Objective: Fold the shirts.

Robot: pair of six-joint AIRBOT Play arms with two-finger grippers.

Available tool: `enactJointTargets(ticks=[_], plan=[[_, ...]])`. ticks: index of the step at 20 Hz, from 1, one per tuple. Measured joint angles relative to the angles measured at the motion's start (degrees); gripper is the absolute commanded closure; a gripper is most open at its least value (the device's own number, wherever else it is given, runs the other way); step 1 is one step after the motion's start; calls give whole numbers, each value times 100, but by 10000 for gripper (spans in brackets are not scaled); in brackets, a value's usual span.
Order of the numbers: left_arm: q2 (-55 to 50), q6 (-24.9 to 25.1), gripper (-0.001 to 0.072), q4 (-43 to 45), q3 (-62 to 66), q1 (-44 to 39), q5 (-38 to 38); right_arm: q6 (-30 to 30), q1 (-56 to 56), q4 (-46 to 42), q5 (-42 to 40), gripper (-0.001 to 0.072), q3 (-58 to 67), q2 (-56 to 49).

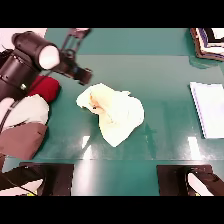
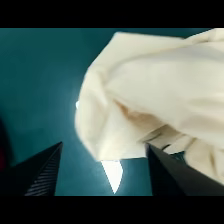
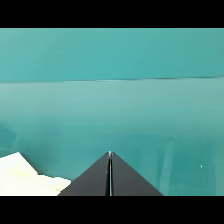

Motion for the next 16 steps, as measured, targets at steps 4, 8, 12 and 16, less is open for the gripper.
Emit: enactJointTargets(ticks=[4,8,12,16], plan=[[-15,13,95,-1106,-1276,1263,387,0,0,2,13,691,2,0],[-35,146,95,-2350,-2516,1882,1300,0,0,4,13,691,0,-2],[-195,319,96,-3449,-3106,2070,2103,0,0,28,15,691,2,-2],[-498,498,427,-4197,-3276,2122,2422,0,0,37,83,691,2,-2]])
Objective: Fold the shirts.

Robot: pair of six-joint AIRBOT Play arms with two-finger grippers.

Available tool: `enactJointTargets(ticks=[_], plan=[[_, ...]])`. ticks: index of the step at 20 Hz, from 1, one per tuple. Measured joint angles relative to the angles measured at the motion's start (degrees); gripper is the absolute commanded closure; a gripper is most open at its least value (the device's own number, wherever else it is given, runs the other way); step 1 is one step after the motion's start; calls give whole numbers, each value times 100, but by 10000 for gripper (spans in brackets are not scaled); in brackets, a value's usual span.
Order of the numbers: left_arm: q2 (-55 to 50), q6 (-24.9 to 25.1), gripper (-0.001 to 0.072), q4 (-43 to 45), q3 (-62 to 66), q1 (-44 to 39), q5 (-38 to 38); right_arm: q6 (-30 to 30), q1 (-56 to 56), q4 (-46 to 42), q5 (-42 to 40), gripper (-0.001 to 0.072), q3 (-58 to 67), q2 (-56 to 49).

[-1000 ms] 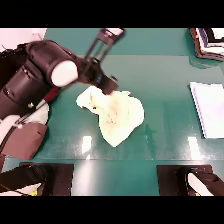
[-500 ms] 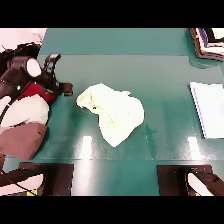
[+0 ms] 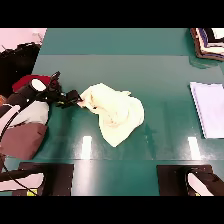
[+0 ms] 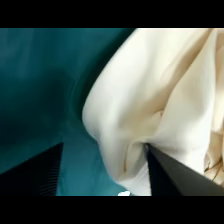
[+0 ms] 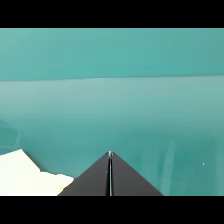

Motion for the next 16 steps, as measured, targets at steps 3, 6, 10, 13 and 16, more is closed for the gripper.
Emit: enactJointTargets(ticks=[3,6,10,13,16], plan=[[-87,55,681,-247,-2,13,223,0,0,2,151,691,-9,-2],[-122,103,681,-332,302,15,302,0,0,2,476,691,-236,-9],[-136,367,681,-328,1150,15,83,2,0,37,1021,452,-1390,-13],[-136,522,681,-232,1714,15,-146,-2,17,533,1091,261,-2758,-142],[-142,588,681,-142,1961,17,-293,-170,343,1414,702,263,-3954,-522]])
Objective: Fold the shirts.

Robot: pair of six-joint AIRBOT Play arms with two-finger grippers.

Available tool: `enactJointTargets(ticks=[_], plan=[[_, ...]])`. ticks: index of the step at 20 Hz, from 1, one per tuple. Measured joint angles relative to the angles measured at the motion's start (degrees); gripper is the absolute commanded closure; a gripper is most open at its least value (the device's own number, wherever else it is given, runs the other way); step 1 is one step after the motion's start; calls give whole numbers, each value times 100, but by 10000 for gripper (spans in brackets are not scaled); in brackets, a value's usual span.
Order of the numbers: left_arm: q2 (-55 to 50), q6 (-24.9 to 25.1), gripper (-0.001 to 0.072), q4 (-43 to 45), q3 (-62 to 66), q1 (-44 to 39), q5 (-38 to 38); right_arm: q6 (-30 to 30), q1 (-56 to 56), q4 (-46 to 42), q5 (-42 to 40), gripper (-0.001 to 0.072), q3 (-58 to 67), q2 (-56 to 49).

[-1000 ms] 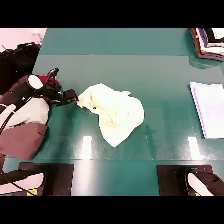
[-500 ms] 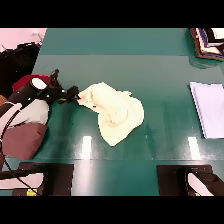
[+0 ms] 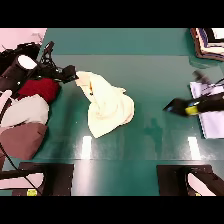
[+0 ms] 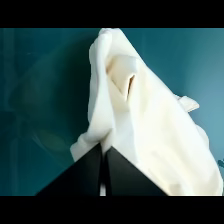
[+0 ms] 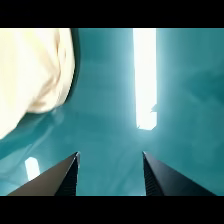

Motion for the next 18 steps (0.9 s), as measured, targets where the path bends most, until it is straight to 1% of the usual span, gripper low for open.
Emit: enactJointTargets(ticks=[1,2,4,7,9,10,11,12,13,14,16,18], plan=[[0,17,681,9,42,0,-42,-66,219,313,-251,266,-297,-186],[-2,22,681,24,72,0,-81,-111,450,595,-509,286,-494,-372],[-4,37,681,61,111,0,-133,-173,975,1032,-1043,286,-675,-800],[-4,46,681,155,140,0,-212,-225,1674,1390,-1681,286,-520,-1484],[-4,52,681,219,149,0,-264,-240,1976,1499,-1943,289,-280,-1917],[-4,52,681,254,149,0,-284,-245,2083,1569,-2002,344,-144,-2098],[-4,55,681,282,151,0,-306,-247,2177,1639,-2070,416,0,-2291],[-4,55,682,293,153,0,-319,-247,2243,1644,-2103,429,129,-2441],[-4,55,682,308,153,0,-332,-249,2297,1659,-2146,579,256,-2581],[-4,55,681,323,153,2,-341,-256,2339,1626,-2190,692,358,-2682],[15,55,682,345,153,2,-378,-260,2374,1405,-2232,692,551,-2780],[157,55,682,424,181,0,-374,-229,2286,986,-2166,692,752,-2699]])
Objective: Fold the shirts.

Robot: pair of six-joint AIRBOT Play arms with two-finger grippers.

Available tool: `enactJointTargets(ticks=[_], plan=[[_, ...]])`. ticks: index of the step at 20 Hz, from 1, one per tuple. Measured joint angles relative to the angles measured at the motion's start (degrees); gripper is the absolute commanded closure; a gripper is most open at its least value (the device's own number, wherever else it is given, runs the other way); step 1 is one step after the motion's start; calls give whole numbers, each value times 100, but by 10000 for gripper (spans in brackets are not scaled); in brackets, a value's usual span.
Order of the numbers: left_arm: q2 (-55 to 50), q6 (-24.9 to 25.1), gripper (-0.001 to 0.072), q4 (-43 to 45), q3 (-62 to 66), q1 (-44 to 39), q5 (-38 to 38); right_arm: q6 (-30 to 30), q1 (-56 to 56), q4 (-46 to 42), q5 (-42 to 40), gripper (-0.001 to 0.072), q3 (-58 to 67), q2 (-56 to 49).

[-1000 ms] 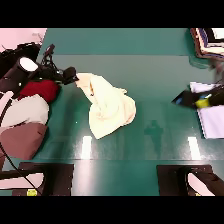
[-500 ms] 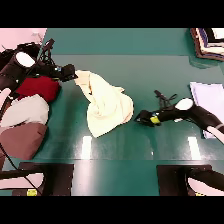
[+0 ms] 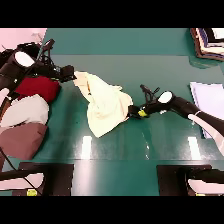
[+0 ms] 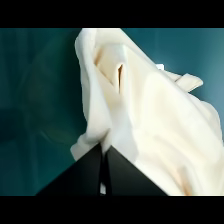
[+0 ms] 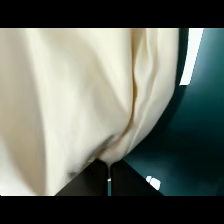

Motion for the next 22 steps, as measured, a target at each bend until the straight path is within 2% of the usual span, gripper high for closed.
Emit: enactJointTargets(ticks=[5,8,16,22], plan=[[804,31,682,472,568,0,55,402,-837,-1589,721,693,905,909],[1462,96,682,555,1137,0,52,490,-1558,-2170,1071,693,1641,1679],[3040,144,682,431,2422,-4,7,282,-2677,-2518,1342,693,3440,3456],[3528,149,682,262,3480,-4,-37,118,-3285,-2564,1421,693,4603,4046]])
